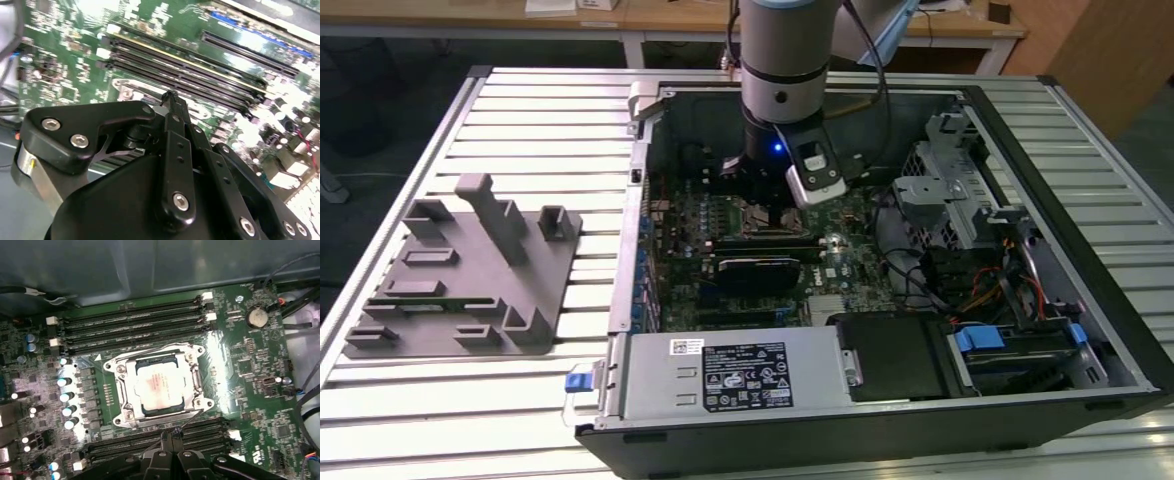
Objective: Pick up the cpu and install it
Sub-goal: 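Install the second cpu locking lever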
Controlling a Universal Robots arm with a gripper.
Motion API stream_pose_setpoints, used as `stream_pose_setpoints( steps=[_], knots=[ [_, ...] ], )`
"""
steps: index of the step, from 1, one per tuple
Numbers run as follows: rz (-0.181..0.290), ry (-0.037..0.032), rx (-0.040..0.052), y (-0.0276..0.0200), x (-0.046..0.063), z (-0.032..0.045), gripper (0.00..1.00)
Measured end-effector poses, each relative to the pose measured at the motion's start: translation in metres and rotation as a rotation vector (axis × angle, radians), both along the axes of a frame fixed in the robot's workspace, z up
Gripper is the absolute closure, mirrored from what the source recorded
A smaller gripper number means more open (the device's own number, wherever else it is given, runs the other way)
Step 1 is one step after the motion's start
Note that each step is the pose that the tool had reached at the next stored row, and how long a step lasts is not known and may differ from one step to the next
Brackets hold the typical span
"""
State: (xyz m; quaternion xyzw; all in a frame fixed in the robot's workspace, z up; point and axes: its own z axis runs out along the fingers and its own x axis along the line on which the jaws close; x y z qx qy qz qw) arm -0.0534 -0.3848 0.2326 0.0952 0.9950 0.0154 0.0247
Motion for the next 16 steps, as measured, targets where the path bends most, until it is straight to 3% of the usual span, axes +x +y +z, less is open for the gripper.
stream_pose_setpoints(
  steps=[1,2,3,4,10,16],
  knots=[
    [0.001,0.0145,-0.0001,0.0,0.0,-0.0002,0.89],
    [0.002,0.0492,0.0,0.0,0.0,-0.0007,0.89],
    [0.003,0.0655,-0.0001,0.0,0.0,-0.0009,0.89],
    [0.003,0.0739,-0.0002,-0.0001,0.0,-0.001,0.89],
    [0.006,0.074,-0.0002,-0.0013,0.0001,-0.001,0.89],
    [0.05,0.0735,-0.0018,-0.0031,0.0,-0.0016,0.89]
  ],
)
